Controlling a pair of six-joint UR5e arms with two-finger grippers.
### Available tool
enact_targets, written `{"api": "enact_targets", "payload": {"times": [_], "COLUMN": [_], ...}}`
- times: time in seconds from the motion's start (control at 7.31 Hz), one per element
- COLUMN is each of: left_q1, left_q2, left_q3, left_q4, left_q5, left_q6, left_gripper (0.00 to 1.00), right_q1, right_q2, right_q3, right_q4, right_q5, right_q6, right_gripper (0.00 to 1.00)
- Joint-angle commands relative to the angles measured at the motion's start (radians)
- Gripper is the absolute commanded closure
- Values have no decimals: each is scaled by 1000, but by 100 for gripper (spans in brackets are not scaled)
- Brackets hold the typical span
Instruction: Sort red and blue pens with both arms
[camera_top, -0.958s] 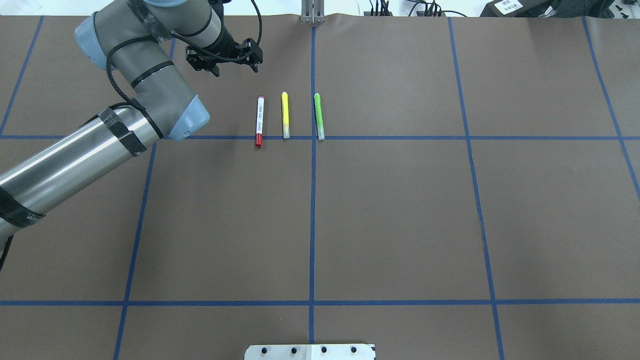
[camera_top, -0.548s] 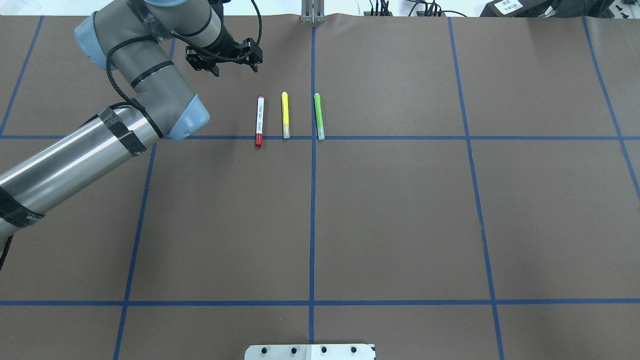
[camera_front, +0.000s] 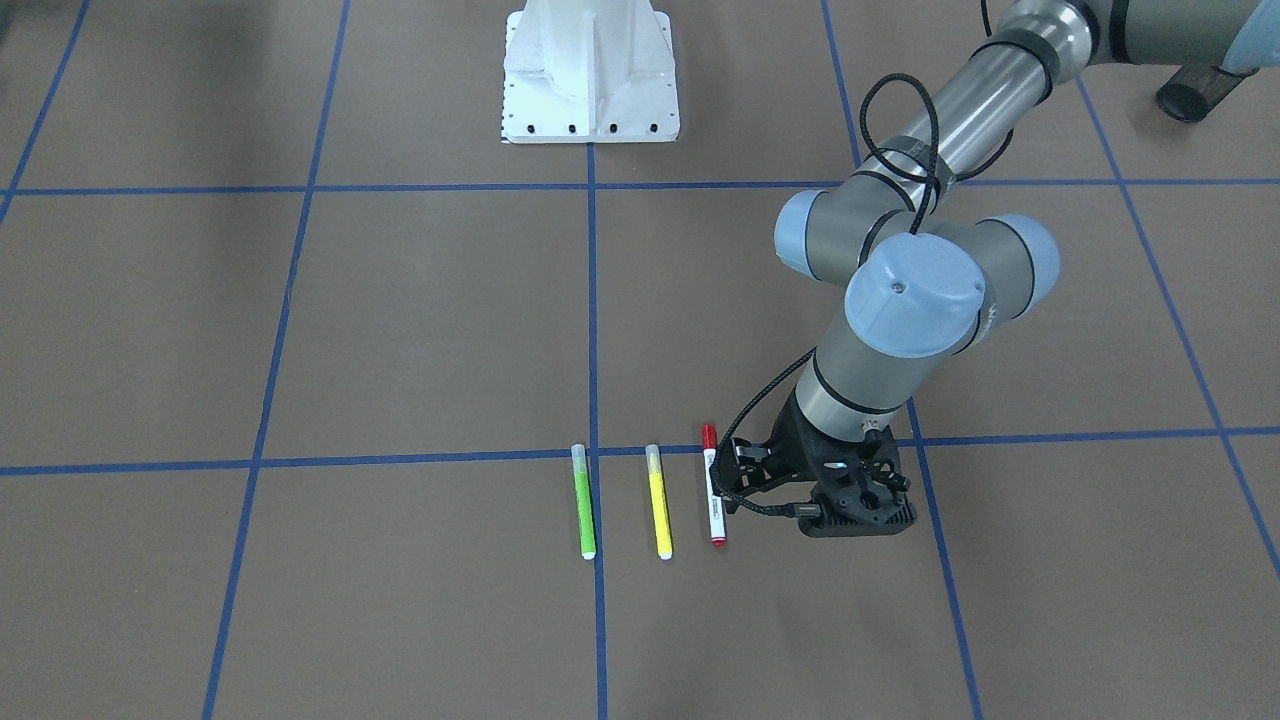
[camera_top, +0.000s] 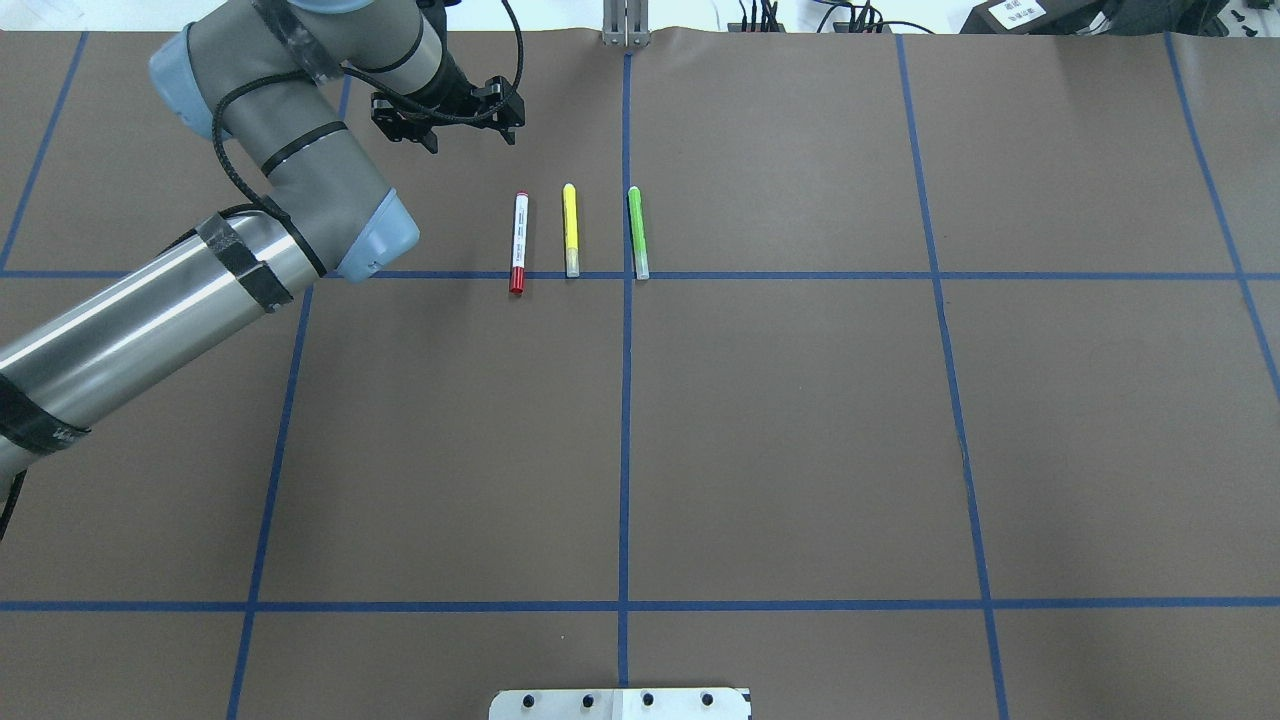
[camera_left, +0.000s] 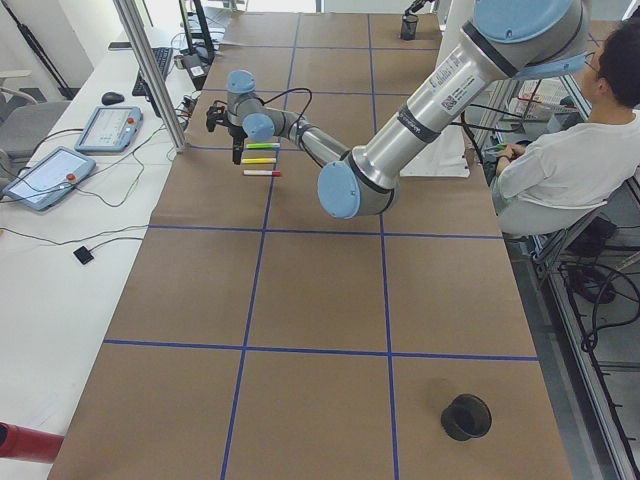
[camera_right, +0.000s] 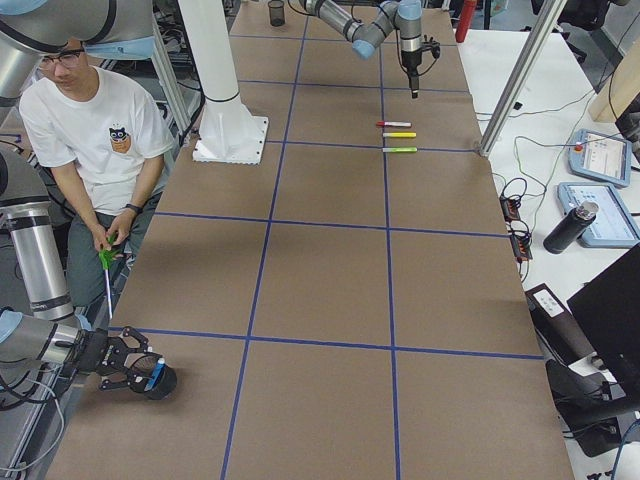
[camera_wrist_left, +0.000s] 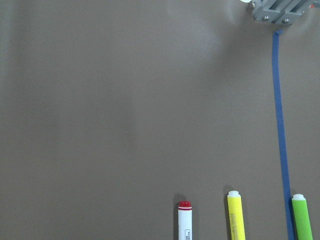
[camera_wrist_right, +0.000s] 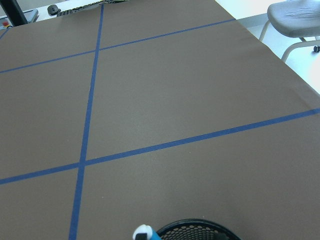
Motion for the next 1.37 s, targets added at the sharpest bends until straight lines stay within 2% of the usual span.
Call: {"api": "enact_targets", "payload": {"times": [0.0,0.14,0.27,0.41,0.55,0.68,0.82,0.96,1.23], "left_q1": [4,7,11,17,21,41,76,93,124], "left_q2": [0,1,0,1,1,3,7,7,10], "left_q3": [14,16,14,16,14,13,11,11,19], "left_q4": [-2,-3,-5,-3,-3,-3,-3,-5,-8], "left_q5": [0,0,0,0,0,3,41,44,70], "left_q6": [0,-38,-52,-52,-56,-67,-81,-81,-73], "left_gripper": [3,3,3,3,3,3,3,5,11], "right_q1": [17,82,104,119,118,112,68,26,-124], "right_q2": [9,33,42,80,131,183,223,263,375], "right_q3": [156,221,265,304,369,481,611,711,770], "right_q4": [-136,-231,-306,-377,-496,-675,-878,-1037,-1209], "right_q5": [72,191,260,264,271,275,272,259,203], "right_q6": [38,38,38,38,38,38,37,35,29], "right_gripper": [45,45,44,38,38,37,1,0,0]}}
